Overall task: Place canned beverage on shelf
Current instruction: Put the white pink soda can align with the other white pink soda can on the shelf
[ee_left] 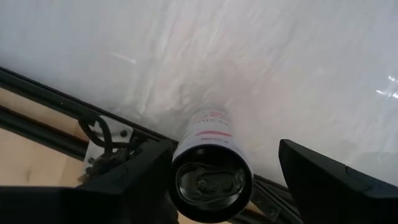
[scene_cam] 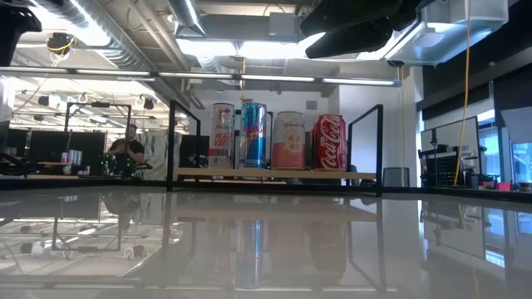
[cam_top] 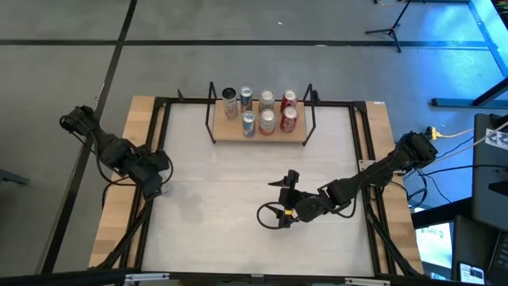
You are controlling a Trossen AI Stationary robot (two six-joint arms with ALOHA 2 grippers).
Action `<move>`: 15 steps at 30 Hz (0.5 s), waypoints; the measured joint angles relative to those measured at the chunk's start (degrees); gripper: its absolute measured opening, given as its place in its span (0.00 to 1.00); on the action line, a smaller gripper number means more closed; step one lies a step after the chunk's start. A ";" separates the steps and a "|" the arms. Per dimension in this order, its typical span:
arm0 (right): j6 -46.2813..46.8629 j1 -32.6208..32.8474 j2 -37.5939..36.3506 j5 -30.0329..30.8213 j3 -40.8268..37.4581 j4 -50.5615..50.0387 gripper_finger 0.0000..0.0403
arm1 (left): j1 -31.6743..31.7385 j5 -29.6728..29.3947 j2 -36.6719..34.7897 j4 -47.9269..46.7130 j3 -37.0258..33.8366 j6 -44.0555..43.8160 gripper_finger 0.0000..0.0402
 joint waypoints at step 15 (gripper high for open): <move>0.04 0.00 0.00 0.02 -0.02 0.08 0.84 | 0.02 3.95 -2.81 0.01 -5.88 2.67 0.71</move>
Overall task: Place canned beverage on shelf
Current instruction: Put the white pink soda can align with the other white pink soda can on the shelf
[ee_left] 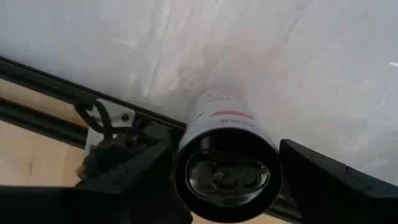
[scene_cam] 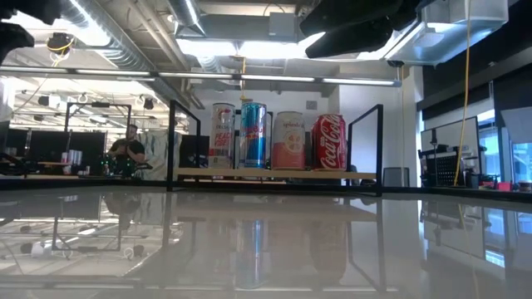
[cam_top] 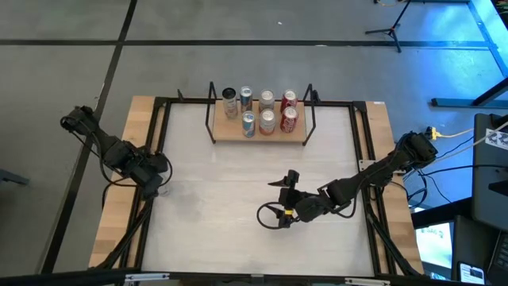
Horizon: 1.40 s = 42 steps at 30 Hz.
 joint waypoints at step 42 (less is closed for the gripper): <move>-0.82 -0.11 0.04 1.52 0.00 0.40 0.84 | 6.76 -1.04 22.15 21.36 8.79 25.71 0.60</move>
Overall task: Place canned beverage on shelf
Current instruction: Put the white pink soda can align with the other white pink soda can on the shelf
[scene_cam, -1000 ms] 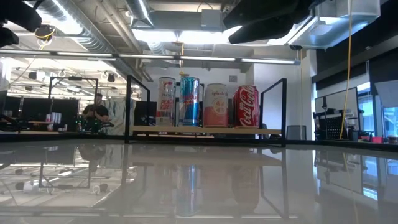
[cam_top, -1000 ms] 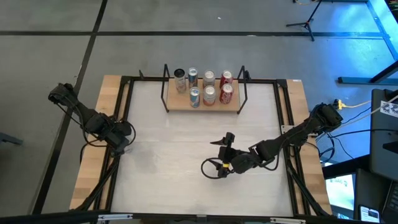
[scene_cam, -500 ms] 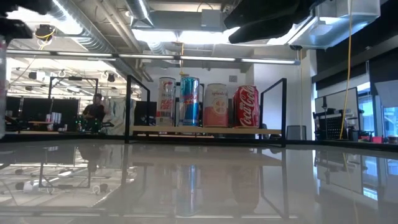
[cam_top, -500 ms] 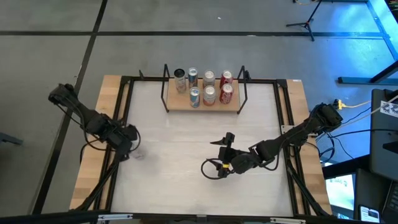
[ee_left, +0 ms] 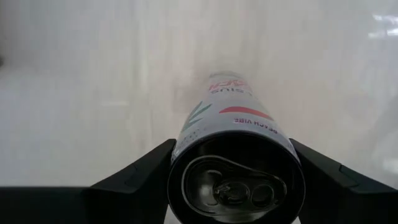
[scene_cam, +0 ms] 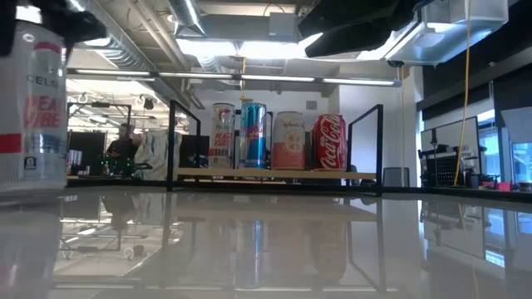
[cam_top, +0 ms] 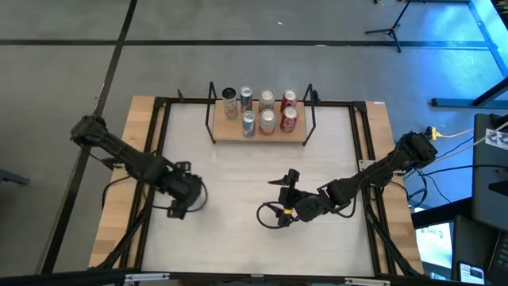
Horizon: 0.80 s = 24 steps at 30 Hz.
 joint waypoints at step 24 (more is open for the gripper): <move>-6.98 -2.15 8.72 -4.57 -0.04 13.08 0.84 | 10.51 4.85 7.58 14.52 5.03 22.44 0.60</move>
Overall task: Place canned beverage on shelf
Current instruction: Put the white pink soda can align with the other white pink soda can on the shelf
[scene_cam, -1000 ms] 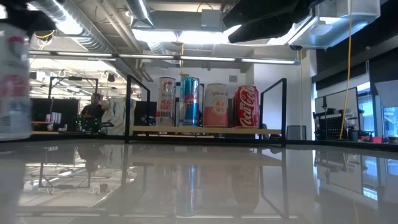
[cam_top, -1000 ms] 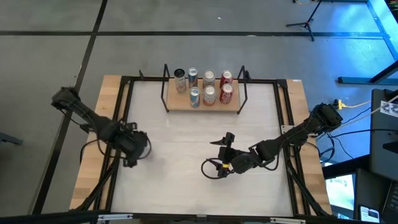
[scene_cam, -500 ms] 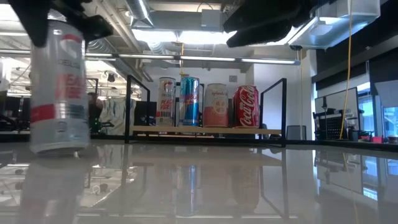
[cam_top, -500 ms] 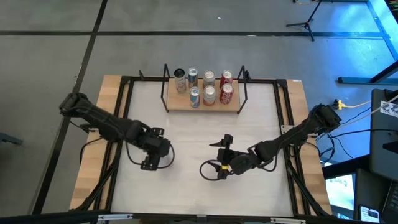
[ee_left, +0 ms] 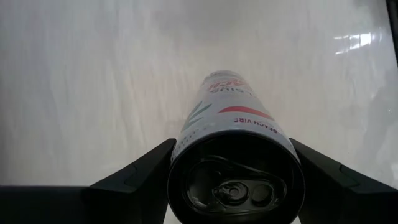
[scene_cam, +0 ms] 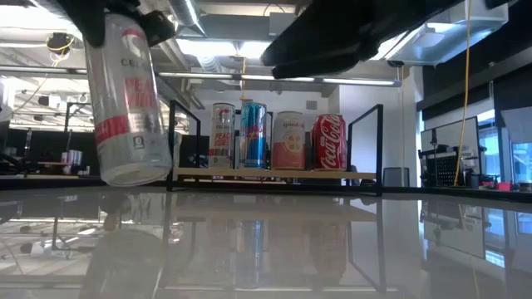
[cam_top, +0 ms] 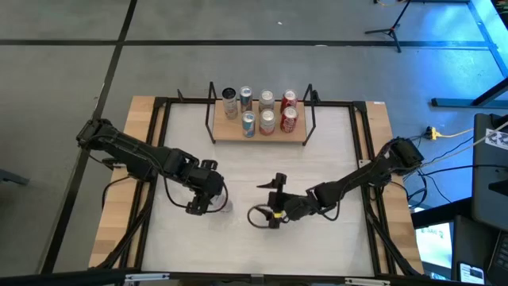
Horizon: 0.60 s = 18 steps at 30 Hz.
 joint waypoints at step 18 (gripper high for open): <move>4.21 -6.20 4.54 -5.57 0.02 9.58 0.79 | 0.00 -1.57 2.01 1.95 -0.04 1.51 0.60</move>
